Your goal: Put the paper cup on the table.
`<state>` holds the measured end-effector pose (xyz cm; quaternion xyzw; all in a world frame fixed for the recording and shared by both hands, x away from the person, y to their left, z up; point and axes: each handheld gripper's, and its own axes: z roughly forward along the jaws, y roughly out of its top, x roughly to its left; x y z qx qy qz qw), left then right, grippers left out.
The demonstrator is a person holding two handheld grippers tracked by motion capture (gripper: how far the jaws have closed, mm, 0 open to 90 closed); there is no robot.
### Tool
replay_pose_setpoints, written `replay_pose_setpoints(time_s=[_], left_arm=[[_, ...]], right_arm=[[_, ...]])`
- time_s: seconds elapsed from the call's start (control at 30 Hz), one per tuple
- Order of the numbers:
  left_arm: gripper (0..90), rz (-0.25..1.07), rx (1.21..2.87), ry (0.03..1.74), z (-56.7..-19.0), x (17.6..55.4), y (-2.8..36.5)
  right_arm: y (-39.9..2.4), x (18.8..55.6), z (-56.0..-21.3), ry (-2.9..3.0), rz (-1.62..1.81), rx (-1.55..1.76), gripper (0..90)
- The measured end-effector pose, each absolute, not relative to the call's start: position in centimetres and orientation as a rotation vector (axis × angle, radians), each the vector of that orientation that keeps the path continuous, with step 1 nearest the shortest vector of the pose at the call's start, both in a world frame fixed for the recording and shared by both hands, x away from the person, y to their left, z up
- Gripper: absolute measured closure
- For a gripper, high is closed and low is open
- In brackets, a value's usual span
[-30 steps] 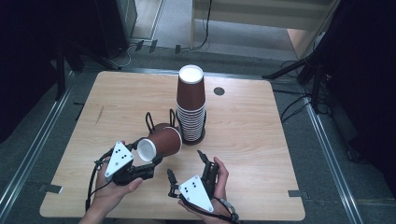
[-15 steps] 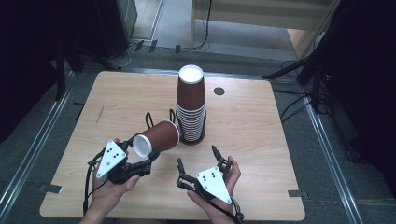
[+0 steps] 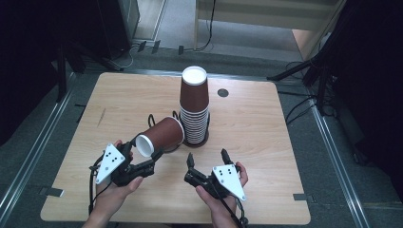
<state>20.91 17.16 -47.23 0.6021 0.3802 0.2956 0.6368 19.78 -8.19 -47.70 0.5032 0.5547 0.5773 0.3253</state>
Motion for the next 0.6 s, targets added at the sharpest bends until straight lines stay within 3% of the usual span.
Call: replay_pose_setpoints(time_s=[0.6], left_arm=[[23.8,0.694,1.354,0.826,-48.0,20.8,15.9]], right_arm=[[-6.7,20.0,-46.5,1.279,1.865,1.777,0.0]])
